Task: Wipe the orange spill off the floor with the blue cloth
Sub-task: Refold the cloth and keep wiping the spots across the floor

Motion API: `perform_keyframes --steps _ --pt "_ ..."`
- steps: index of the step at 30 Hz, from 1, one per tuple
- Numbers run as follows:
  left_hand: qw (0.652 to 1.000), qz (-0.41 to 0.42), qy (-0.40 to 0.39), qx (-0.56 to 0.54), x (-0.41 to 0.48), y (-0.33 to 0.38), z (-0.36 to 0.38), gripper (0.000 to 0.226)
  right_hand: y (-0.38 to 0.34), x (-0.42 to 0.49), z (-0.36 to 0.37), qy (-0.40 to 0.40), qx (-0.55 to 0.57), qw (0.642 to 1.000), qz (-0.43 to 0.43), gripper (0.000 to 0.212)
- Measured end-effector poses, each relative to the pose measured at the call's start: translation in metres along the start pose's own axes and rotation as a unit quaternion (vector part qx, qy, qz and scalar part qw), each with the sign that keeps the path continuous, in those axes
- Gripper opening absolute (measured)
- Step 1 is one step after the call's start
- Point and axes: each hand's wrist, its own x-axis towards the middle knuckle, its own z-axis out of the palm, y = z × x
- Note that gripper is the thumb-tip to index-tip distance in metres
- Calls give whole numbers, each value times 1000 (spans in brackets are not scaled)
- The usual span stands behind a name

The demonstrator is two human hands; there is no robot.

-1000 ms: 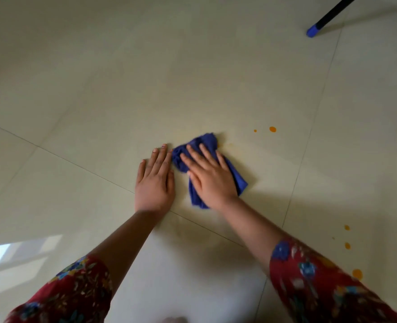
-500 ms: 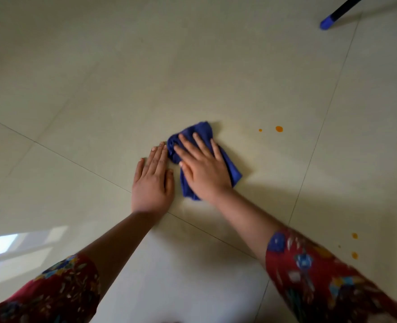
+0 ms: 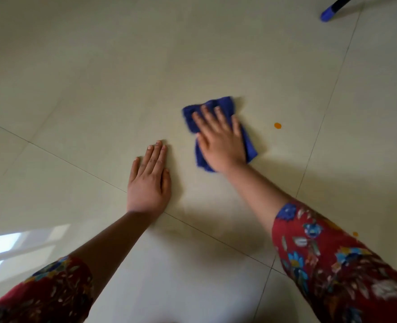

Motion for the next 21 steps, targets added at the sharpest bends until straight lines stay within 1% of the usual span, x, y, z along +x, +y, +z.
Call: perform_keyframes --steps 2,4,6,7,8,9,10,11,12,13,14,15,17,19,20,21 --pt "1000 -4 2 -1 0 1 -1 56 44 7 -5 3 -13 995 95 54" --pt "1000 -11 4 -2 2 2 0 57 74 -12 -12 28 -9 982 186 54" --pt "1000 -17 6 3 2 4 2 58 68 -42 -9 37 -6 959 280 57" --pt "1000 -18 8 7 2 5 3 59 50 -58 -6 40 -9 958 283 59" --pt "1000 -19 10 9 2 5 3 59 25 -74 -3 36 -8 970 239 60" --pt "1000 -20 11 11 2 5 3 59 -3 -88 2 26 -8 988 153 59" --pt "1000 -20 12 12 2 5 3 58 -25 -96 6 16 -8 999 47 57" --pt "1000 -21 11 13 2 4 3 57 -41 -93 10 8 -9 999 -42 55" --pt "1000 -20 8 15 2 3 3 57 -47 -79 10 -4 4 995 -96 54" --pt "1000 -16 4 14 2 3 2 57 -43 -55 5 -13 15 993 -118 54" --pt "1000 -12 0 10 2 3 1 57 -30 -30 0 -17 10 994 -109 56" --pt "1000 -9 -3 8 1 2 0 57 -12 -8 -3 -15 -5 997 -76 57" --pt "1000 -10 -5 4 0 2 -1 58 45 12 -11 -22 -19 998 54 56" --pt "1000 -14 -1 1 1 3 -1 60 102 -3 -18 20 -6 983 182 57" --pt "1000 -15 1 -1 2 4 0 60 117 -20 -23 38 2 971 237 59" --pt "1000 -16 3 1 2 5 1 60 118 -38 -22 43 -5 961 271 61"
